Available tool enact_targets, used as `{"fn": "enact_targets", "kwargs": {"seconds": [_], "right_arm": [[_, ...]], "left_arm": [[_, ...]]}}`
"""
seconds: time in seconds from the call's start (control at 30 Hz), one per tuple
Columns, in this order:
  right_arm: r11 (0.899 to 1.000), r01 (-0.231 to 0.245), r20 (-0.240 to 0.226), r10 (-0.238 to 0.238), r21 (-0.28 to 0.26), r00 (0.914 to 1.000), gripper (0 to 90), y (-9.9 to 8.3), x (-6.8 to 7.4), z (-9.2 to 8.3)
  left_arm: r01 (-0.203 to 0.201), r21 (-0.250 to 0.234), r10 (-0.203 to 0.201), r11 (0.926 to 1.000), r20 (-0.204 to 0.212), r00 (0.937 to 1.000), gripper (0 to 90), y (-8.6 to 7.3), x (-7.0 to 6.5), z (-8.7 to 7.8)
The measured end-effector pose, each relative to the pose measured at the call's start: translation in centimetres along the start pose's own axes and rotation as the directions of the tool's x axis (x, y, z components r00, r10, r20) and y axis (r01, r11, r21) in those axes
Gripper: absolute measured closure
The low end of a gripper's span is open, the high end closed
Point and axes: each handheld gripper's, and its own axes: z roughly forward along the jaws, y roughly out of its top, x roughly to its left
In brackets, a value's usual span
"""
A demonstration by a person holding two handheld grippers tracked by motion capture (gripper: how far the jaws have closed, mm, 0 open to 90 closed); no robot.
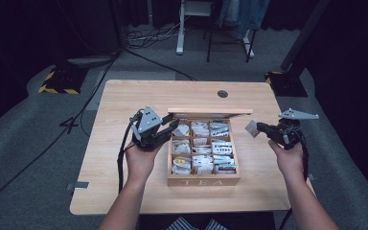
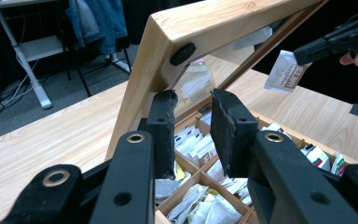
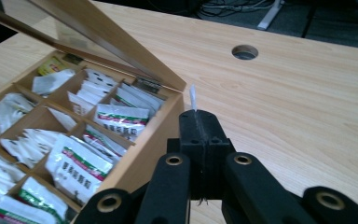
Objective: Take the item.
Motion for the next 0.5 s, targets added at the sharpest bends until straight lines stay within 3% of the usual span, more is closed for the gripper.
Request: {"fn": "enact_targets", "kwargs": {"seconds": [0.27, 0.5], "right_arm": [[0.999, -0.029, 0.043, 0.027, 0.045, 0.9987, 90.0, -1.1, -1.5, 1.5], [0.996, -0.055, 0.037, 0.052, 0.071, 0.9979, 90.0, -1.9, -2.1, 2.8]], "left_arm": [[0.002, -0.002, -0.002, 1.0, -0.001, 1.0, 69.9, 0.0, 0.0, 0.0], [0.001, -0.002, -0.001, 1.0, 0.001, 1.0, 70.0, 0.0, 0.0, 0.0]]}}
